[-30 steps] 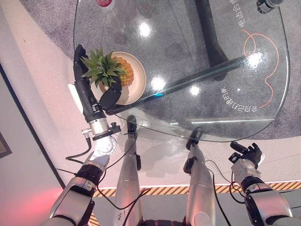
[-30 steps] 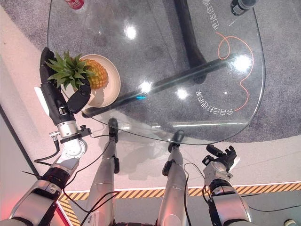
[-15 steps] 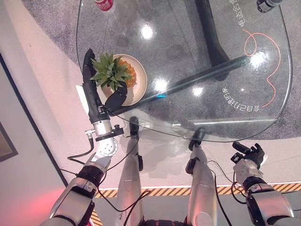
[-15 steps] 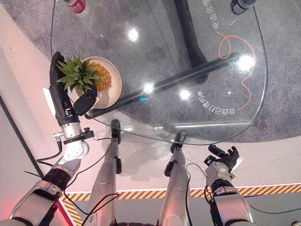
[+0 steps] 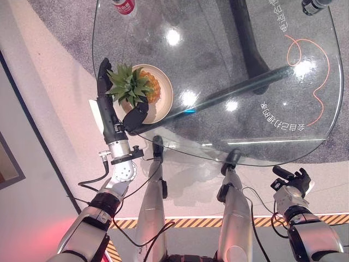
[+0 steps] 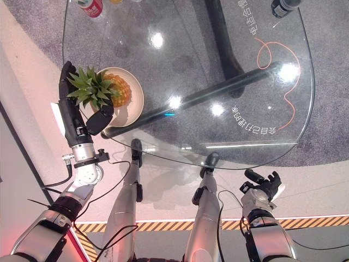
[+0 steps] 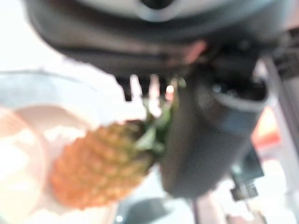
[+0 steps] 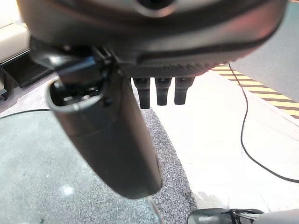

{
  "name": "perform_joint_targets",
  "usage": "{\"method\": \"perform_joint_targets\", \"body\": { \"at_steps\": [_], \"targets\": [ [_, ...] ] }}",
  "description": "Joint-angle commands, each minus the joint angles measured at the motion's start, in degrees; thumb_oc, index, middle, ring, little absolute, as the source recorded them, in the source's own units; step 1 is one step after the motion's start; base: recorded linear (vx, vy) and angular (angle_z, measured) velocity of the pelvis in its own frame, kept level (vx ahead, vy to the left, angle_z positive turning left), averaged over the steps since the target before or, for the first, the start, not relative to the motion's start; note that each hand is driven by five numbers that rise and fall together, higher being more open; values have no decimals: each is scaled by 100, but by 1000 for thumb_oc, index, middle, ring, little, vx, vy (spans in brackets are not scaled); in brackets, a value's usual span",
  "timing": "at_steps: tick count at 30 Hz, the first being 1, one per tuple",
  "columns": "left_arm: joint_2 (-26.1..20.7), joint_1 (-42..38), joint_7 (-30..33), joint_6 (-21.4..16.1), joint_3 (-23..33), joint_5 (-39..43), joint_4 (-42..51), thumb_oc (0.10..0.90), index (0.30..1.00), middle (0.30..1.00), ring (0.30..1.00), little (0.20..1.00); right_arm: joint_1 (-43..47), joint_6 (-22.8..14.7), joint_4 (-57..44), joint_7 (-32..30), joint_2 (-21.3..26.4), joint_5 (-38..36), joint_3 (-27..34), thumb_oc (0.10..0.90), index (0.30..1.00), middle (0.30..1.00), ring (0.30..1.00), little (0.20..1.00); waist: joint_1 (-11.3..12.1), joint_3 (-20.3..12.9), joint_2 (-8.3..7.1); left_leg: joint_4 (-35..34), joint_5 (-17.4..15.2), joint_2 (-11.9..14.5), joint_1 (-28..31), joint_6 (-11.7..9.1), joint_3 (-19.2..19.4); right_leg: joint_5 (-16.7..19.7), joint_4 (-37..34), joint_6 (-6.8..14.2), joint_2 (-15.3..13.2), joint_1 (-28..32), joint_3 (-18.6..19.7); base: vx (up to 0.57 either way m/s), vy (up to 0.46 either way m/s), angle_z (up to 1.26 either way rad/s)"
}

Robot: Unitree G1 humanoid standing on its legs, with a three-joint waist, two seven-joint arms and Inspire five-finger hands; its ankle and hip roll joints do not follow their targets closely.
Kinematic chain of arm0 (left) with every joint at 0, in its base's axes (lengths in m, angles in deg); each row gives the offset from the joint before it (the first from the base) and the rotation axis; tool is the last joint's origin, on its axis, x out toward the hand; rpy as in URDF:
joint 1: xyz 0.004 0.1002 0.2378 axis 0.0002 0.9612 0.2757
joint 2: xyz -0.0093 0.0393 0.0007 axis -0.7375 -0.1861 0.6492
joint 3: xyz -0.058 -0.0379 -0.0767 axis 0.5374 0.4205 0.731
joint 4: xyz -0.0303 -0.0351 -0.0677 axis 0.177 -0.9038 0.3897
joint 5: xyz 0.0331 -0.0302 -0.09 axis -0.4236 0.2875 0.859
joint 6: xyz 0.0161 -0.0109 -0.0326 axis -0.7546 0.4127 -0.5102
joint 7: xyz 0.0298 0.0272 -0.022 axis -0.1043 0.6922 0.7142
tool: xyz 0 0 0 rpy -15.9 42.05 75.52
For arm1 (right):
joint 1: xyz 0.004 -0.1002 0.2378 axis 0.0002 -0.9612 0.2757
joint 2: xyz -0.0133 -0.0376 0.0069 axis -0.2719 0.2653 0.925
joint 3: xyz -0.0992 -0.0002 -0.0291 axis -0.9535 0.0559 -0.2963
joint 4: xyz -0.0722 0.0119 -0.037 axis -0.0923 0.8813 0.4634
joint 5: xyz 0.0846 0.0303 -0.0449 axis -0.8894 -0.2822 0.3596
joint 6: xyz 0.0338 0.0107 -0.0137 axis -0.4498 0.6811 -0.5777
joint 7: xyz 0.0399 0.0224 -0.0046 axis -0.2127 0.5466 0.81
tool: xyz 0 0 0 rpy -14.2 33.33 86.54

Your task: Pick up the fruit to the plate

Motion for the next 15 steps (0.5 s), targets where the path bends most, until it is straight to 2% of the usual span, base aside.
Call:
{"method": "perform_joint_targets", "body": {
  "at_steps": [1,15],
  "targets": [
    [-192,9,45,-164,-1,-94,136,800,900,900,900,900,-183,-189,-15,-186,354,146,195,800,900,900,900,900,106,-86,56,212,-525,182,129,-116,-27,395,254,54,6,-327,-58,0,0,0],
    [-313,20,132,-192,-107,-377,162,800,900,900,900,900,-182,-168,34,-91,453,116,192,800,900,900,900,900,105,-86,107,194,-509,200,109,-124,-12,377,301,53,-11,-378,-44,0,0,0]
  ]
}}
